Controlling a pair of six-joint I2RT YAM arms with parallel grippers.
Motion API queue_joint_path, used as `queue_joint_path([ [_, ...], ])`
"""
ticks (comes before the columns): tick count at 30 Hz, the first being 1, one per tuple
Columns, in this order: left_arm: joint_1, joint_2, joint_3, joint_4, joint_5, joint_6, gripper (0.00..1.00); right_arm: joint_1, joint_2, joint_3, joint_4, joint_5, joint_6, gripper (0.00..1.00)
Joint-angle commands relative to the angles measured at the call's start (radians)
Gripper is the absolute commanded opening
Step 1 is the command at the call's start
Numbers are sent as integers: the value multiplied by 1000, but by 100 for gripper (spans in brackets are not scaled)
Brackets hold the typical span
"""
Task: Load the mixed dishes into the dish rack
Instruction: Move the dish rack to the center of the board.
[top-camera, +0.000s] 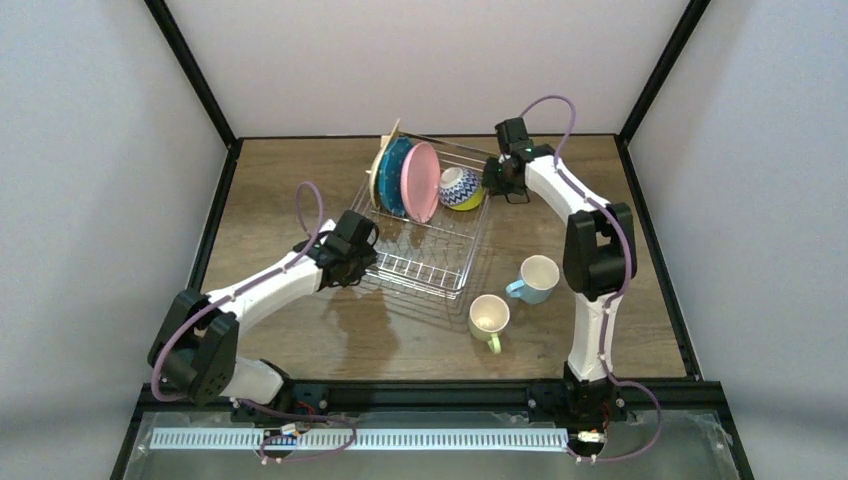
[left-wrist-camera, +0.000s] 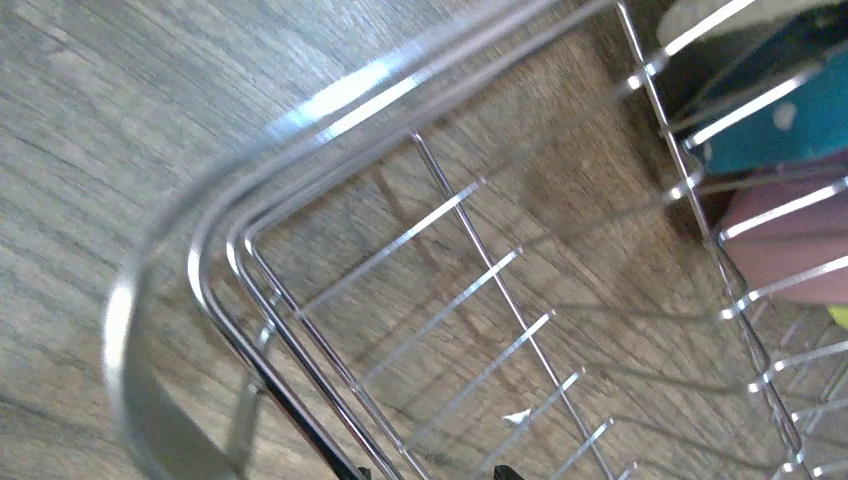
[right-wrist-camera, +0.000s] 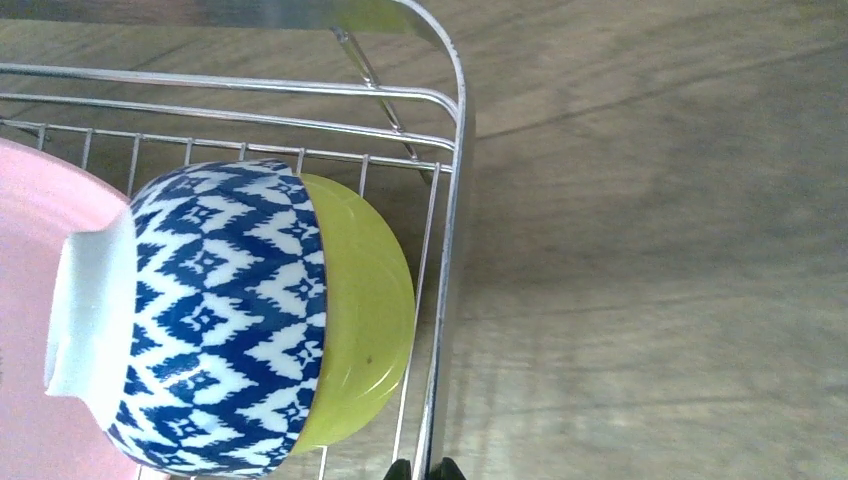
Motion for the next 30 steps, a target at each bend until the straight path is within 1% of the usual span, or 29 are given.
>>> queue_joint_path([
  [1, 26, 49, 73, -1, -5, 69, 69, -25, -92, -93, -72, 6, -38, 1],
  [3, 34, 75, 100, -2, 2, 86, 69, -27, -123, -125, -69, 8, -33, 2],
  [11, 54, 181, 207, -5, 25, 158, 69, -28, -213, -227, -54, 10, -11, 27],
  [15, 68, 231, 275, -20, 27, 192, 69, -29, -246, -257, -50, 14, -6, 35],
  [18, 79, 270, 342, -33, 27, 217, 69, -28, -259, -263, -53, 14, -4, 37],
  [24, 104, 364, 470, -68, 33, 266, 69, -32, -271, -276, -59, 18, -10, 38],
  [30, 128, 424, 544, -84, 41, 286, 69, -40, -273, -298, -56, 16, -22, 38],
])
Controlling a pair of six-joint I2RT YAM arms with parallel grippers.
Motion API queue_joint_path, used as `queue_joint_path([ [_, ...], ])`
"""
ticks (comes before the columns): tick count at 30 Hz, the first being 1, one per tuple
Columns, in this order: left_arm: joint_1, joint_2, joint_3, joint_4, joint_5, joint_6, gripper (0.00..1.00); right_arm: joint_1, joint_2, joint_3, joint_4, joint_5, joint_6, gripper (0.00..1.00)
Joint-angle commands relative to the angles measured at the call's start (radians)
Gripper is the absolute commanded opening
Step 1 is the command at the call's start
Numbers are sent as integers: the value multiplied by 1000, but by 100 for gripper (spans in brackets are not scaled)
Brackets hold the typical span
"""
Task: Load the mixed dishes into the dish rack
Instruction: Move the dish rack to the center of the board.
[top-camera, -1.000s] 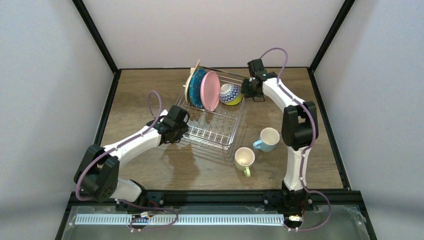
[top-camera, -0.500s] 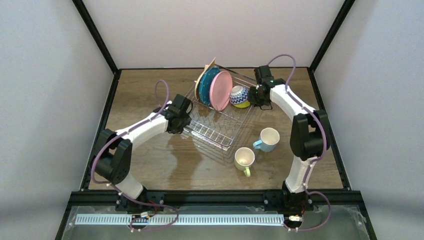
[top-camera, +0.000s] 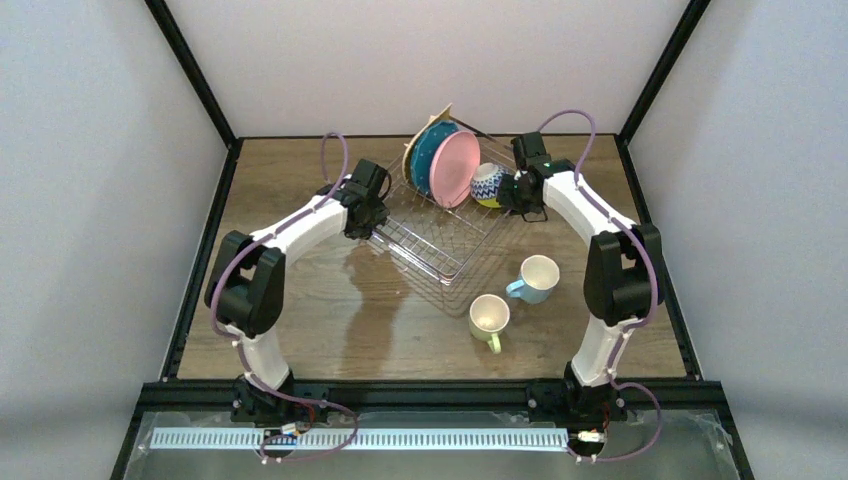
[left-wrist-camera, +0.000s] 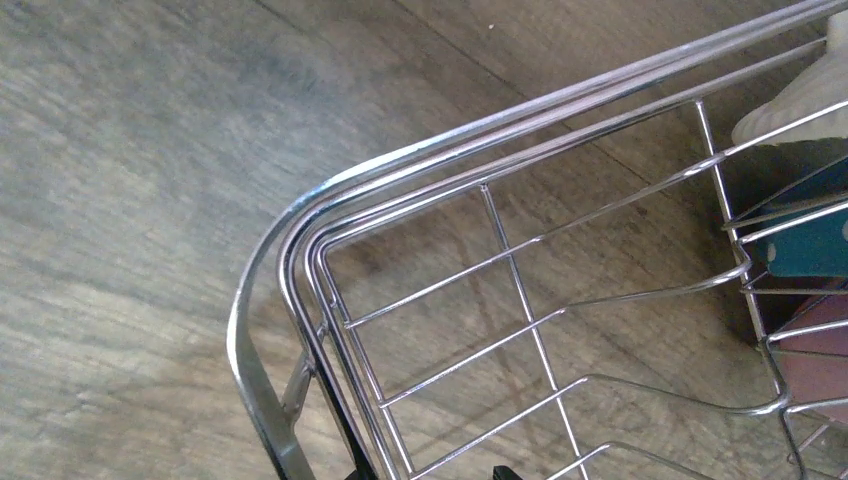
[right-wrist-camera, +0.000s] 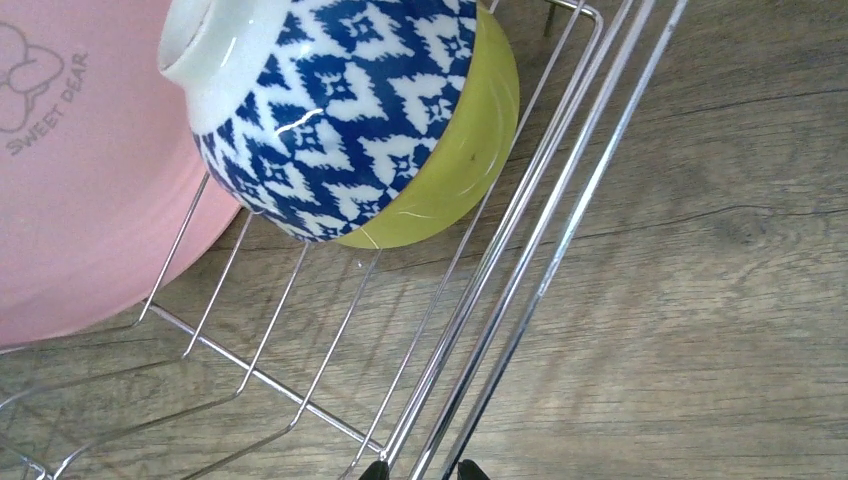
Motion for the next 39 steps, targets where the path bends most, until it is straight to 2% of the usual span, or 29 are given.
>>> queue_joint_path([
  [1, 17, 34, 82, 45, 13, 39, 69, -8, -31, -29, -21, 4, -21, 38],
  [18, 47, 155, 239, 30, 45, 65, 68, -7, -153, -125, -40, -4, -24, 38],
  [26, 48, 147, 241, 21, 43, 69, 68, -7, -189, -136, -41, 6, -31, 38],
  [29, 47, 116, 235, 16, 28, 69, 71, -7, -190, -104, -50, 19, -40, 38],
  [39, 47, -17, 216, -5, -3, 76, 90, -7, -205, 14, -79, 25, -63, 42],
])
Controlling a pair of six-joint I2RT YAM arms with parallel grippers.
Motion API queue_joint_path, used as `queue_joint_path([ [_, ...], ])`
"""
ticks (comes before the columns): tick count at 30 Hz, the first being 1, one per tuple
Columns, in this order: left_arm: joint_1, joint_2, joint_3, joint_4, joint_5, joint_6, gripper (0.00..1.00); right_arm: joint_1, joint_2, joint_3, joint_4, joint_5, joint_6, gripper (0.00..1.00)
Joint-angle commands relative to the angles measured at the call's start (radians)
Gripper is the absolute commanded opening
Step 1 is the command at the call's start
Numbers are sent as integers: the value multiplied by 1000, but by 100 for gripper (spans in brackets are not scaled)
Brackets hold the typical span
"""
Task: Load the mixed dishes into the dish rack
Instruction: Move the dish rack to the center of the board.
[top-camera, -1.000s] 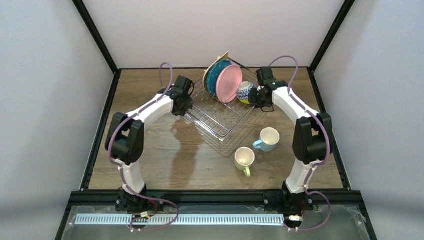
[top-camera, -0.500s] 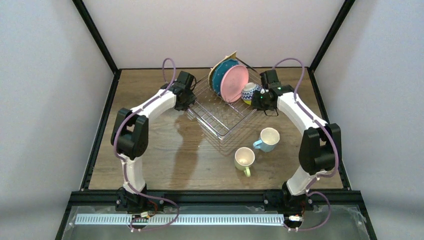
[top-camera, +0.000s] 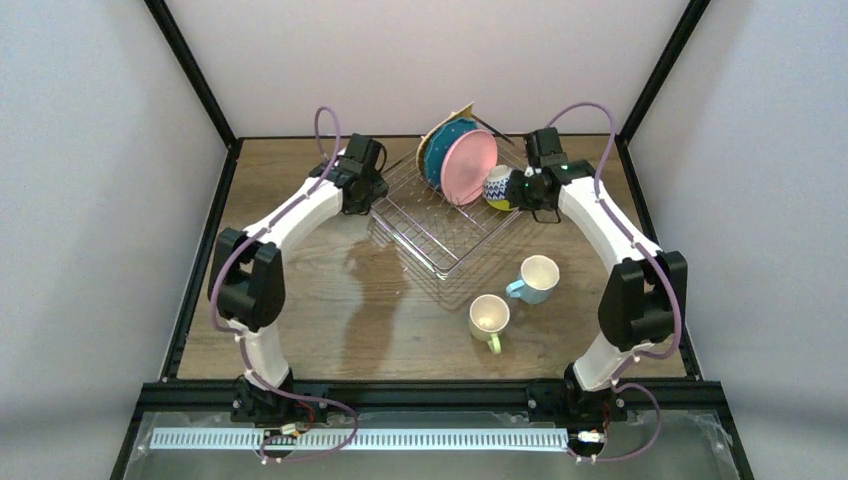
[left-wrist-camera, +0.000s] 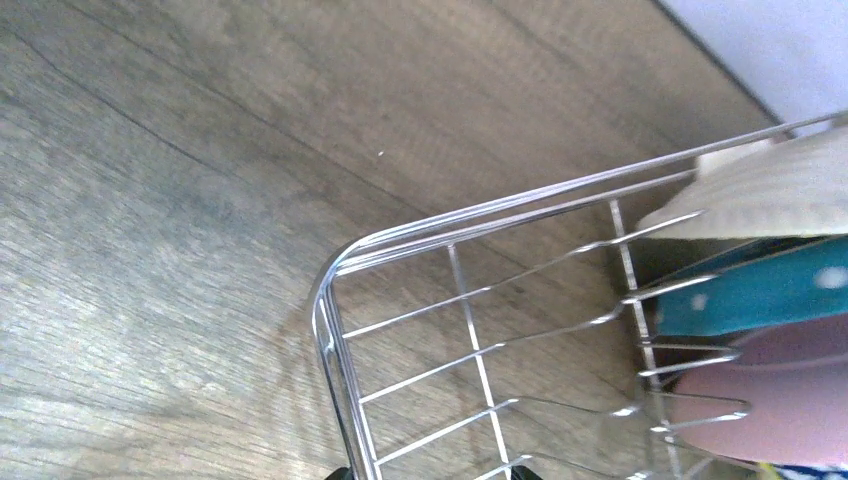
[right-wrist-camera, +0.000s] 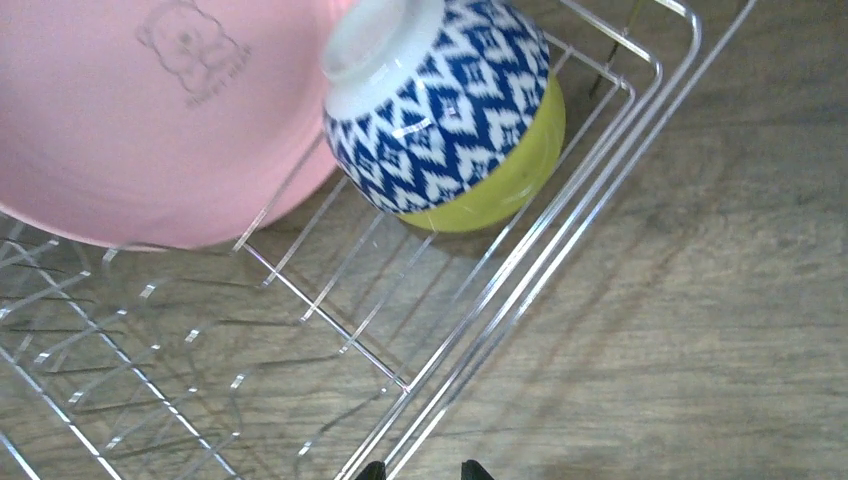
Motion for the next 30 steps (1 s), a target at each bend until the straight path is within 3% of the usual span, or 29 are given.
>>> queue_joint_path([
  [1, 1, -100, 2, 35, -21, 7, 90, -2, -38, 76, -29, 19, -27, 43],
  [7, 1, -208, -43, 31, -11, -9, 93, -2, -72, 130, -81, 15, -55, 47],
  [13, -25, -373, -186, 107, 86, -22, 95, 6, -187, 47, -112, -10, -108, 49],
  [22, -242, -504, -311, 118, 82, 51, 96, 85, -421, -168, -183, -52, -85, 49],
  [30, -420, -507, -341, 97, 67, 106, 96, 100, -558, -311, -260, -24, -11, 49],
])
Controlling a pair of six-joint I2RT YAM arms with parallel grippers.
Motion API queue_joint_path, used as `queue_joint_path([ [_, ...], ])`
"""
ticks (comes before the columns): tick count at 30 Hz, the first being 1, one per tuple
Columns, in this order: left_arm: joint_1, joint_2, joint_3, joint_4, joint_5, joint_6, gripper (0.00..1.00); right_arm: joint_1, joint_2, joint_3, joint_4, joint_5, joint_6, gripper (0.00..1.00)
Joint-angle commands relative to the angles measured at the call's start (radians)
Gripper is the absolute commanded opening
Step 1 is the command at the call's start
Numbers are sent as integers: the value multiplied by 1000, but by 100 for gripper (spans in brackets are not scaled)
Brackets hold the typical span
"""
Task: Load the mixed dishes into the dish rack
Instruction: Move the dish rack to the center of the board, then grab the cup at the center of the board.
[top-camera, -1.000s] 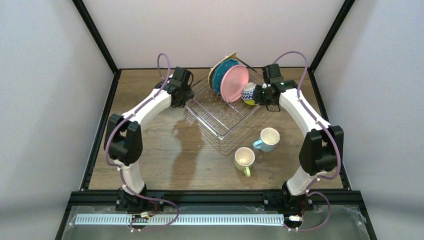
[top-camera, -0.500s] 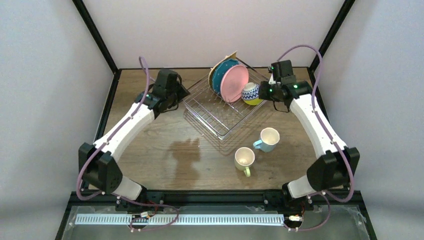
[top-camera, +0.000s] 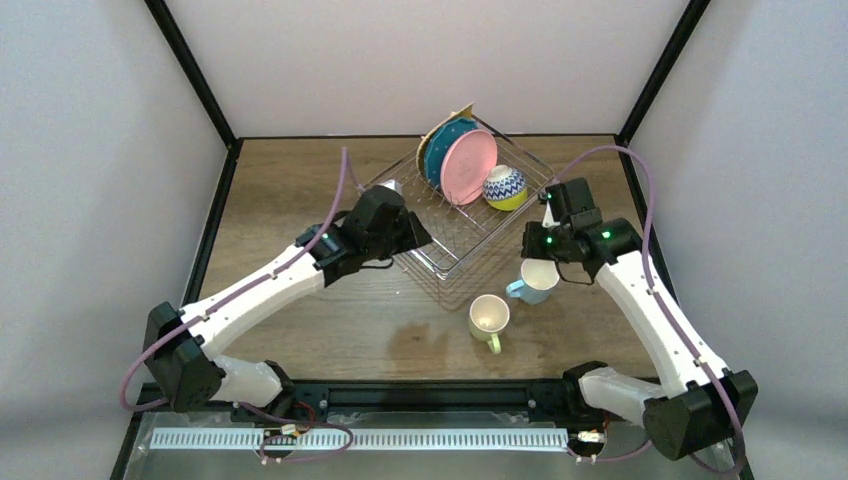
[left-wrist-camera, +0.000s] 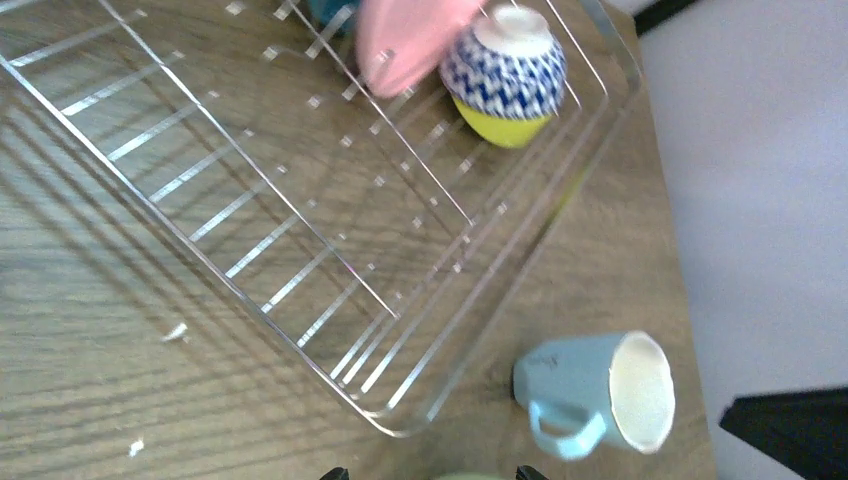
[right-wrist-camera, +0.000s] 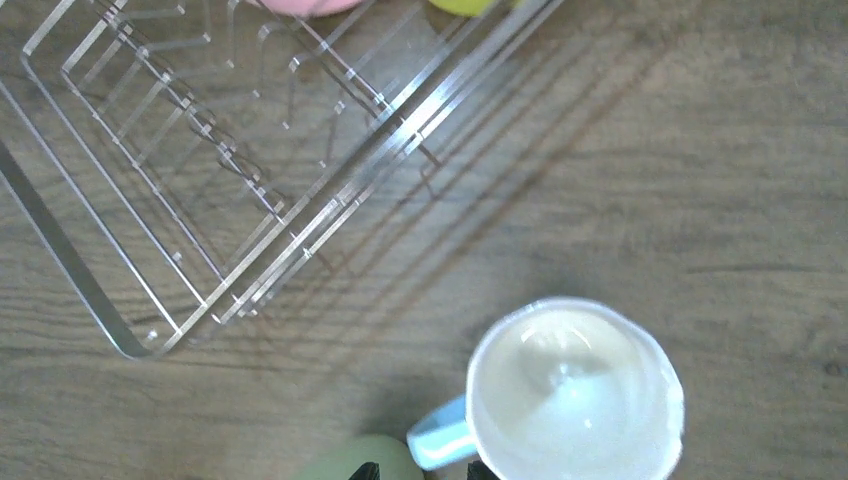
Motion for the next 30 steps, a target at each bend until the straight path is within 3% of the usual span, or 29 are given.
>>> queue_joint_path([
  [1, -71, 4, -14, -16, -14, 49, 96, 7, -47, -63, -64, 19, 48, 49],
  [9, -122, 5, -36, -7, -16, 42, 96, 6, -44, -138, -50, 18, 71, 49],
  [30, -123, 13, -57, 12, -5, 62, 96, 7, 145, -149, 60, 25, 44, 50],
])
